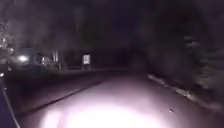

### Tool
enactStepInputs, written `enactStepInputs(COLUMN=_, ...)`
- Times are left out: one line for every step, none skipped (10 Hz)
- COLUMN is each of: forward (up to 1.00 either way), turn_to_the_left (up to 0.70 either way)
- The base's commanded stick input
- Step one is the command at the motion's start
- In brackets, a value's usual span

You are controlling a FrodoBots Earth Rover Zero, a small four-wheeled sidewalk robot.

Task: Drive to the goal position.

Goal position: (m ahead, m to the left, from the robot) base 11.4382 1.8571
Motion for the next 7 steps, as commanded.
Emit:
enactStepInputs(forward=0.50, turn_to_the_left=-0.44)
enactStepInputs(forward=0.50, turn_to_the_left=-0.02)
enactStepInputs(forward=0.50, turn_to_the_left=0.07)
enactStepInputs(forward=0.50, turn_to_the_left=0.00)
enactStepInputs(forward=0.50, turn_to_the_left=0.01)
enactStepInputs(forward=0.50, turn_to_the_left=0.02)
enactStepInputs(forward=0.50, turn_to_the_left=0.03)
